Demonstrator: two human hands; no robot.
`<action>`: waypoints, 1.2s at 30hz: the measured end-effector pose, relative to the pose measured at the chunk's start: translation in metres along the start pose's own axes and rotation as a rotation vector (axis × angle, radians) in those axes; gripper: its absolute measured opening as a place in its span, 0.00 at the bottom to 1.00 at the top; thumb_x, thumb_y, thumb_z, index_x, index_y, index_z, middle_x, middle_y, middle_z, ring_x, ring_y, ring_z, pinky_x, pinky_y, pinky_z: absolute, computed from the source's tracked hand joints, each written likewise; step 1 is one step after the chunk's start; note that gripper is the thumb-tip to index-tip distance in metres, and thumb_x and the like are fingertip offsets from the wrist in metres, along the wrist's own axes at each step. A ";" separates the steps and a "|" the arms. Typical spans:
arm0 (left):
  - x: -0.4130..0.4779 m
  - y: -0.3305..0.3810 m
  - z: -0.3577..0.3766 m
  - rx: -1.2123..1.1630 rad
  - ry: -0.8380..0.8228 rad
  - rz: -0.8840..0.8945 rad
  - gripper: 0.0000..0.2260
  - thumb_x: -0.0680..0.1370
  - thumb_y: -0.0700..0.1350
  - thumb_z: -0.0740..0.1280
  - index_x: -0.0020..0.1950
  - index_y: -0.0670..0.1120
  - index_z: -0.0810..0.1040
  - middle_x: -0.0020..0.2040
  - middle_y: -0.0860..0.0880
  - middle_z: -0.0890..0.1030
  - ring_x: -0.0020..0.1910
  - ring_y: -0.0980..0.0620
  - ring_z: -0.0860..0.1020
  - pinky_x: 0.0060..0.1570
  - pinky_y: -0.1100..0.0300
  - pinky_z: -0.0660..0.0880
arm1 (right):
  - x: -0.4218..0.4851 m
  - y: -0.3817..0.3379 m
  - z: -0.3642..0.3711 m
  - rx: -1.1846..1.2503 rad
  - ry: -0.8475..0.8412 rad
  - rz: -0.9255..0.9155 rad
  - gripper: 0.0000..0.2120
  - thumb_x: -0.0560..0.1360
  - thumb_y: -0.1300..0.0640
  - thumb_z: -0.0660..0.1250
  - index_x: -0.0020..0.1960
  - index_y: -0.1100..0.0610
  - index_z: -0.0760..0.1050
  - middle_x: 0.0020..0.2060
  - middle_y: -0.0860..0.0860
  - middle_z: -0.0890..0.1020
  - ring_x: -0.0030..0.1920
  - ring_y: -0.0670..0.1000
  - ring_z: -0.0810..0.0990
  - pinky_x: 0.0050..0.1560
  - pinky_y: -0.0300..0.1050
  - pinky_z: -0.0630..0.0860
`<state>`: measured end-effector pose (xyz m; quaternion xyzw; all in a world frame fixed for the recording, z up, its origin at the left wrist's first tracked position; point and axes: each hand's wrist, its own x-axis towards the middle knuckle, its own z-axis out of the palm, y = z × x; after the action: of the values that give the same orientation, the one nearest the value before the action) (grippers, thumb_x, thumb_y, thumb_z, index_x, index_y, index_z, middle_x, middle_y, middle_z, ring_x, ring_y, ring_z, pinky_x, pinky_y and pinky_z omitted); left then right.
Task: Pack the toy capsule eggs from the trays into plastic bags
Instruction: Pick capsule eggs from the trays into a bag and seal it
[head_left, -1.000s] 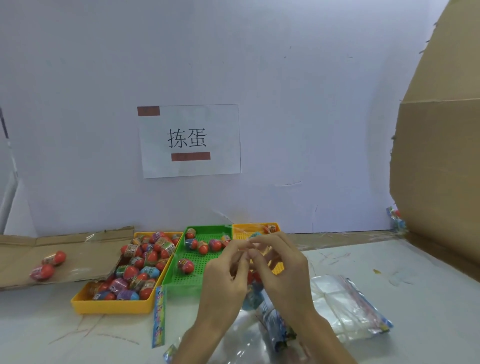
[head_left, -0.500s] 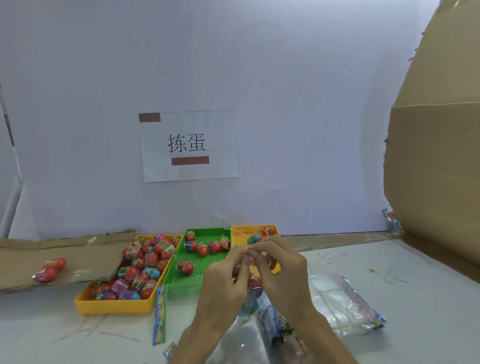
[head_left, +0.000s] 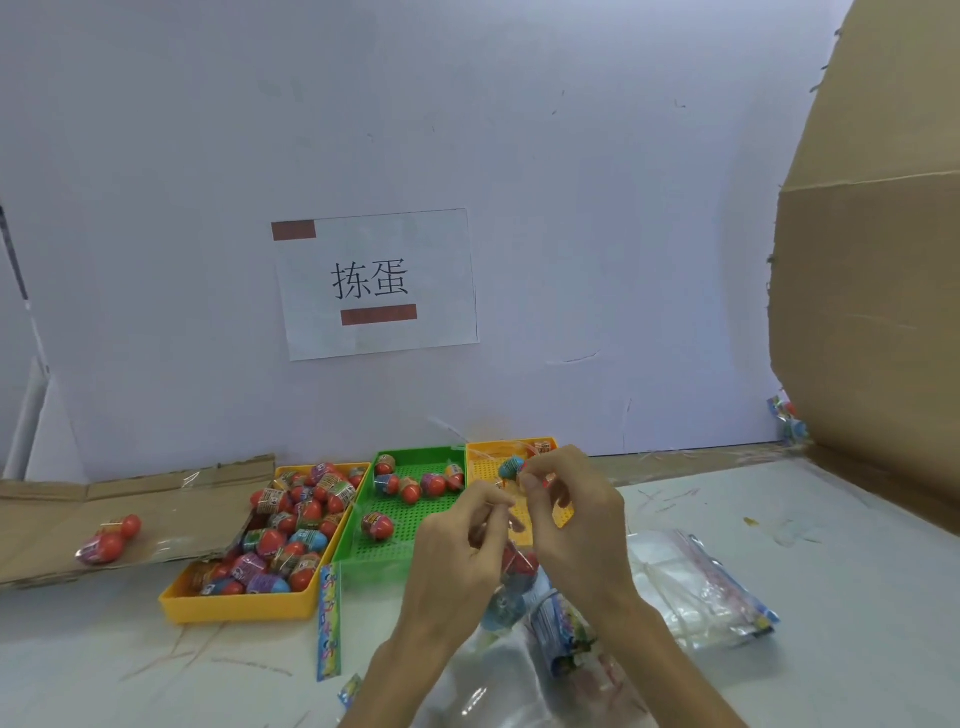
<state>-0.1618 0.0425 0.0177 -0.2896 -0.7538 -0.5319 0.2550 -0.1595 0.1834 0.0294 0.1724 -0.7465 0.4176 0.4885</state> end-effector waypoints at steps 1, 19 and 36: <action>0.000 -0.001 0.000 -0.009 0.011 -0.013 0.09 0.82 0.44 0.64 0.49 0.59 0.77 0.39 0.55 0.85 0.31 0.50 0.83 0.29 0.45 0.79 | 0.002 0.002 -0.002 0.017 0.019 0.030 0.07 0.76 0.64 0.70 0.44 0.53 0.75 0.39 0.44 0.79 0.35 0.45 0.76 0.36 0.29 0.68; 0.008 -0.009 -0.011 -0.052 0.392 -0.262 0.09 0.82 0.39 0.66 0.45 0.51 0.79 0.37 0.54 0.86 0.32 0.41 0.80 0.32 0.67 0.75 | 0.019 0.036 -0.030 0.201 0.379 0.715 0.04 0.79 0.57 0.70 0.46 0.55 0.81 0.44 0.51 0.84 0.47 0.52 0.81 0.48 0.45 0.77; 0.013 -0.020 -0.023 -0.048 0.530 -0.339 0.08 0.83 0.39 0.65 0.47 0.50 0.80 0.36 0.53 0.86 0.38 0.59 0.83 0.43 0.72 0.74 | 0.058 0.043 -0.065 0.232 -0.773 0.547 0.05 0.74 0.50 0.75 0.42 0.50 0.86 0.36 0.45 0.83 0.38 0.42 0.77 0.38 0.33 0.73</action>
<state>-0.1828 0.0180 0.0206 -0.0171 -0.6857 -0.6414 0.3436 -0.1769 0.2687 0.0717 0.1656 -0.8396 0.5166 0.0255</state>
